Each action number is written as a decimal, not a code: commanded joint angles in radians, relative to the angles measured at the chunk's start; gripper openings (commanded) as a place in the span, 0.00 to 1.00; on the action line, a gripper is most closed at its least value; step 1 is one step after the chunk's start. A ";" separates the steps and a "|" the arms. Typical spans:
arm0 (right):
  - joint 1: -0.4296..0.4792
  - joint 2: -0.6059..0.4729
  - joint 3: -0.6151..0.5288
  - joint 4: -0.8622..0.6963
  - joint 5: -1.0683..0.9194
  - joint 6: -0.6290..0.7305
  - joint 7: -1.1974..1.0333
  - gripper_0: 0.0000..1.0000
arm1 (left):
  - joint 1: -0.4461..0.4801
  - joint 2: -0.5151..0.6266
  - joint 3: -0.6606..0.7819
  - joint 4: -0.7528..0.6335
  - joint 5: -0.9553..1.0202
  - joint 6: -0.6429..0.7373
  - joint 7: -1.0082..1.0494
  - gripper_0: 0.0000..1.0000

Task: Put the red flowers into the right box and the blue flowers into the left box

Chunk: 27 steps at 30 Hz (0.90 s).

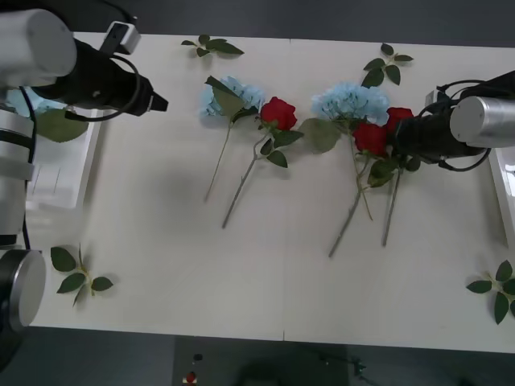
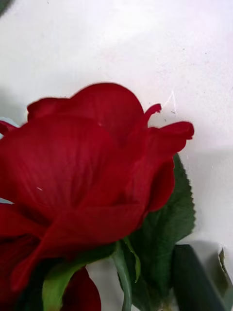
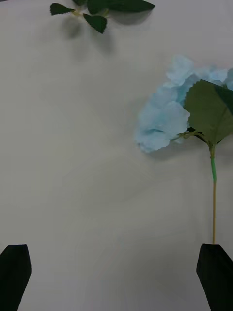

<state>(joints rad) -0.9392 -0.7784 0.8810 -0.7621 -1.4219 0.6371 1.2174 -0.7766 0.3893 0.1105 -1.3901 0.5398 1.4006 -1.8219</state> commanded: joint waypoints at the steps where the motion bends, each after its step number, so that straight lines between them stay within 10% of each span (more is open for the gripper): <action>1: -0.035 0.007 -0.014 0.009 0.020 -0.005 -0.036 0.04 | -0.029 -0.050 -0.106 -0.040 -0.127 -0.065 0.161 1.00; 13: -0.049 -0.012 -0.014 -0.008 0.029 -0.002 -0.030 0.00 | -0.026 -0.158 -0.313 0.042 -0.385 -0.115 0.291 1.00; 27: -0.061 -0.367 -0.014 -0.286 0.041 0.059 0.025 0.00 | 0.053 -0.165 -0.407 0.146 -0.440 -0.307 0.259 1.00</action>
<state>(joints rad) -0.9531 -1.0675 0.8810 -1.0191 -1.3907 0.6967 1.2184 -0.7260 0.2185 -0.2823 -1.2313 0.1076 1.1046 -1.5476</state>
